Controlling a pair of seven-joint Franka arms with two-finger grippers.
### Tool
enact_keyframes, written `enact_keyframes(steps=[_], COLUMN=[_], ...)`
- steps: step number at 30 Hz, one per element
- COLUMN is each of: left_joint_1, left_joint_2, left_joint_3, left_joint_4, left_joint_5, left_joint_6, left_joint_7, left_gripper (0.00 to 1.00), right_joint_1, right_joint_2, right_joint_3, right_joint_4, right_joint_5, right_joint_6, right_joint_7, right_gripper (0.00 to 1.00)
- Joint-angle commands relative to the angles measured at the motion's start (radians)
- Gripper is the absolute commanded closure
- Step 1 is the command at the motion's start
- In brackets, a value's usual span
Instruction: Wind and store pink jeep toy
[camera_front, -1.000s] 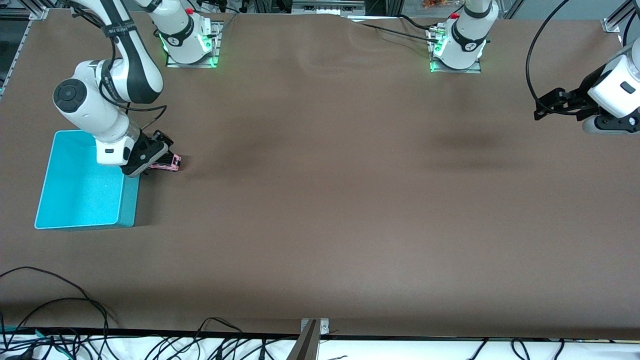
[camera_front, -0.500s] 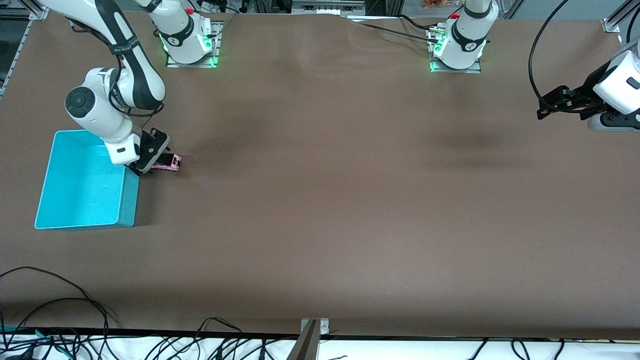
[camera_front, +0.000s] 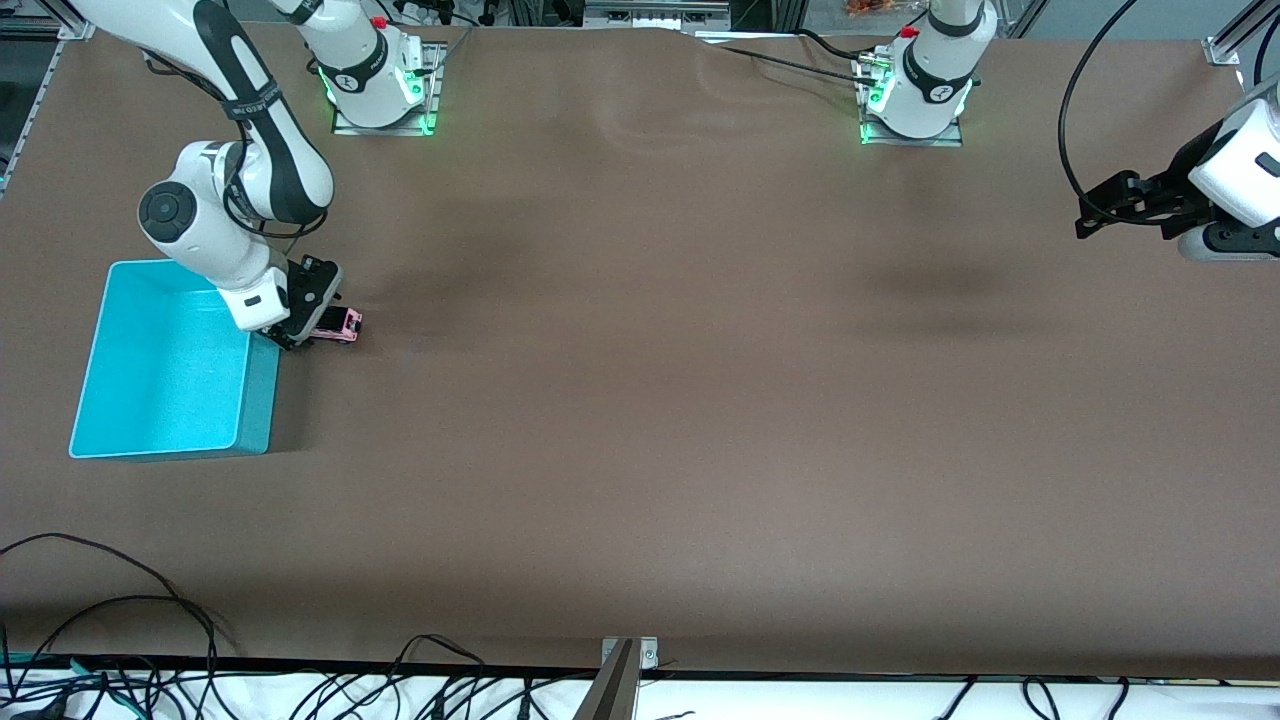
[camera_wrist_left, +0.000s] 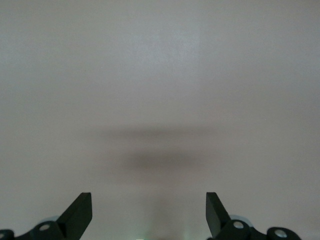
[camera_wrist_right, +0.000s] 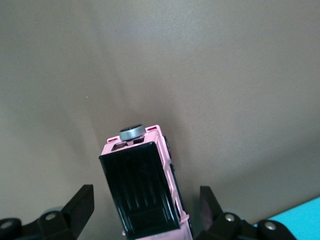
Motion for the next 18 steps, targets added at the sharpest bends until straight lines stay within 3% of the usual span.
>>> enact_keyframes(steps=[1, 3, 5, 7, 14, 18], left_joint_1=[0.006, 0.006, 0.006, 0.006, 0.006, 0.006], left_joint_2=[-0.014, -0.014, -0.014, -0.012, -0.014, -0.014], left_joint_3=[-0.003, -0.003, -0.003, -0.003, -0.001, -0.001], left_joint_4=[-0.008, -0.008, -0.008, -0.008, -0.008, -0.008], left_joint_5=[-0.006, -0.003, -0.003, -0.003, -0.003, -0.003], left_joint_6=[0.012, 0.015, 0.024, 0.025, 0.025, 0.025], left_joint_7=[-0.012, -0.012, -0.012, -0.014, -0.014, -0.014], left_gripper=[0.0, 0.0, 0.0, 0.0, 0.0, 0.0], right_joint_1=[-0.006, -0.005, -0.005, -0.005, -0.003, -0.003], right_joint_2=[0.016, 0.023, 0.025, 0.02, -0.03, -0.085], right_joint_3=[0.005, 0.005, 0.006, 0.009, 0.015, 0.023], right_joint_4=[-0.01, -0.01, -0.01, -0.007, 0.001, 0.027], right_joint_5=[0.04, 0.048, 0.049, 0.049, 0.046, 0.046], right_joint_6=[0.025, 0.026, 0.025, 0.023, 0.014, -0.041], right_joint_7=[-0.039, -0.04, -0.04, -0.037, -0.034, -0.04], right_gripper=[0.14, 0.27, 0.55, 0.68, 0.85, 0.89])
